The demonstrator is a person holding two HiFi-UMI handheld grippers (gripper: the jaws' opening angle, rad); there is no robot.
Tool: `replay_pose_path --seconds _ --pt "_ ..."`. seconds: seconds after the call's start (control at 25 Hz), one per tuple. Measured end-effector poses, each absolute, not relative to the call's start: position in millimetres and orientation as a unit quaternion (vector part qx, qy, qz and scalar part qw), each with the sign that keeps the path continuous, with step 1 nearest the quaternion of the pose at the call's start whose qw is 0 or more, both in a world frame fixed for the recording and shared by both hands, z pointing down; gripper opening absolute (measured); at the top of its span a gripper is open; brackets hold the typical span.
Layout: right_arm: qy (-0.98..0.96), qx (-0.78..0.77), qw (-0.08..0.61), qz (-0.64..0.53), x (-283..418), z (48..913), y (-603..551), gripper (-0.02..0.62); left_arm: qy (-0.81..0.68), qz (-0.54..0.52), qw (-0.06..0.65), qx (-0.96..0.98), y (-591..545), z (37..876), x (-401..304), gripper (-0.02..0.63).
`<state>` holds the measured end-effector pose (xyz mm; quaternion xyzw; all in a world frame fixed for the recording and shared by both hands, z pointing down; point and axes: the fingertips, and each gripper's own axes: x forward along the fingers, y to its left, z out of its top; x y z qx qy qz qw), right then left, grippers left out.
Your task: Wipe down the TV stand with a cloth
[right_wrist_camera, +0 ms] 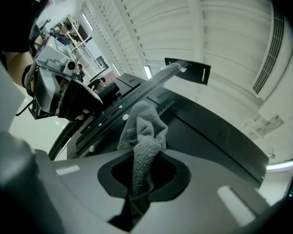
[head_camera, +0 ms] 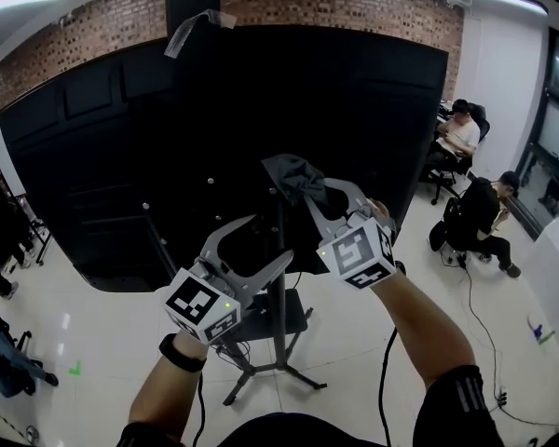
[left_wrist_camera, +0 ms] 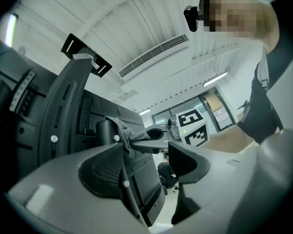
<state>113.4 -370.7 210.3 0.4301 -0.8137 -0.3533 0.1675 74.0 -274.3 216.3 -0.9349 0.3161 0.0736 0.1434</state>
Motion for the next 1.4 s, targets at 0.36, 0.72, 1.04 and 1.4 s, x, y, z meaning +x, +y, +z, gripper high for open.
replay_pose_path --seconds 0.36,0.72,1.04,1.4 --pt "-0.815 0.429 0.181 -0.344 125 217 -396 0.028 0.332 0.060 0.128 -0.933 -290 230 86 0.314" --pt "-0.795 0.479 0.191 -0.319 200 218 -413 0.028 0.314 0.064 0.117 -0.940 -292 237 120 0.314" --pt "-0.783 0.522 0.185 -0.282 258 223 -424 0.028 0.297 0.059 0.101 -0.948 -294 253 151 0.314" --pt "-0.818 0.459 0.142 -0.315 198 220 -384 0.028 0.323 0.062 0.094 -0.940 -298 259 133 0.314"
